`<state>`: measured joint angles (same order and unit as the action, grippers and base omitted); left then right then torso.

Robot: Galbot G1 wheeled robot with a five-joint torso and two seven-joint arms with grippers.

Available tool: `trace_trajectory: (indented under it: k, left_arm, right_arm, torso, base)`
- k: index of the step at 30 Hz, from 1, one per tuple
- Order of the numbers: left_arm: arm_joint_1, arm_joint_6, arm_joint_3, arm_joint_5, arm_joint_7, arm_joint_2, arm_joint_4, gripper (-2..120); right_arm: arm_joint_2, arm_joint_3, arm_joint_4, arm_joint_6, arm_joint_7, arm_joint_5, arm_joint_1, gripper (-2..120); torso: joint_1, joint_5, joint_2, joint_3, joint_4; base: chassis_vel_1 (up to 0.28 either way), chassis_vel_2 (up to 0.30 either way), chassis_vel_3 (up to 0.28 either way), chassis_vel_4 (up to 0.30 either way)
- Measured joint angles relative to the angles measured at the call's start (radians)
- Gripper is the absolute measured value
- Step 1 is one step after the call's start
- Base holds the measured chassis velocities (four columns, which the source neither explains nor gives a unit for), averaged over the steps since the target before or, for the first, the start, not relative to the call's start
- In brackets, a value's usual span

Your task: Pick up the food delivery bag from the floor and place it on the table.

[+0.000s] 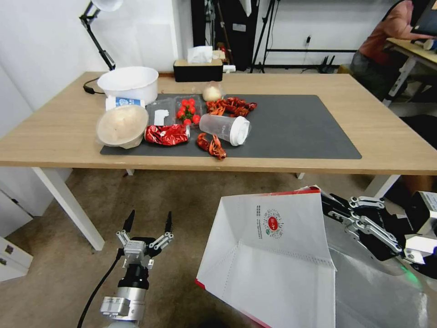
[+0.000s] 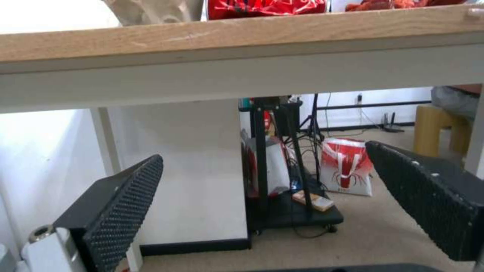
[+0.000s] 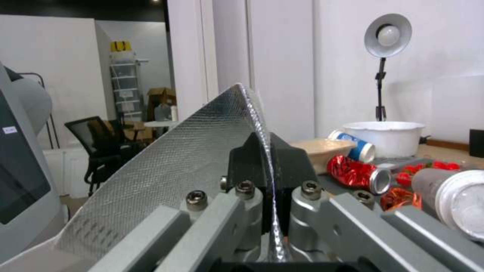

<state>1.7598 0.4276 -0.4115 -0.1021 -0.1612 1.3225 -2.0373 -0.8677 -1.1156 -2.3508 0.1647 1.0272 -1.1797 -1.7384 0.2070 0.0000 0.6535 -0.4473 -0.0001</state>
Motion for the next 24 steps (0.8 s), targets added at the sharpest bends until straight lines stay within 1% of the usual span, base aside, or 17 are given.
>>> trace_trajectory:
  k: [7, 11, 13, 15, 21, 24]
  left_arm:
    - [0.006, 0.000, 0.000, 0.003, 0.000, -0.004, -0.001, 100]
    - [0.006, 0.001, 0.001, 0.004, 0.001, -0.004, -0.001, 100]
    - [0.006, 0.001, 0.001, 0.004, 0.001, -0.004, -0.001, 100]
    - [0.005, 0.001, 0.003, 0.005, 0.001, -0.003, -0.001, 100]
    - [0.002, 0.002, 0.005, 0.006, 0.001, -0.002, -0.001, 100]
    - [0.000, 0.002, 0.006, 0.007, 0.002, 0.001, -0.001, 100]
  right_arm:
    - [-0.012, 0.009, -0.006, -0.002, 0.001, 0.010, 0.000, 0]
    - [-0.010, 0.007, -0.008, -0.002, -0.001, 0.010, 0.000, 0]
    - [-0.010, 0.007, -0.008, -0.002, -0.001, 0.010, 0.000, 0]
    - [-0.008, 0.004, -0.011, -0.002, -0.002, 0.009, -0.001, 0]
    - [-0.009, 0.003, -0.012, -0.002, -0.004, 0.009, -0.003, 0]
    - [-0.010, 0.005, -0.012, -0.002, -0.004, 0.011, -0.003, 0]
  torso:
    - [0.015, 0.0000, 0.035, -0.020, 0.0001]
    - [0.020, 0.0000, 0.048, -0.028, 0.0000]
    - [0.020, 0.0000, 0.048, -0.028, 0.0000]
    - [0.026, 0.0000, 0.063, -0.037, 0.0000]
    - [0.035, 0.0000, 0.084, -0.049, 0.0000]
    - [0.044, 0.0000, 0.105, -0.062, 0.0000]
  base:
    - [0.000, 0.000, 0.000, 0.000]
    - [0.000, 0.000, 0.000, 0.000]
    - [0.000, 0.000, 0.000, 0.000]
    - [0.000, 0.000, 0.000, 0.000]
    - [0.000, 0.000, 0.000, 0.000]
    - [0.000, 0.000, 0.000, 0.000]
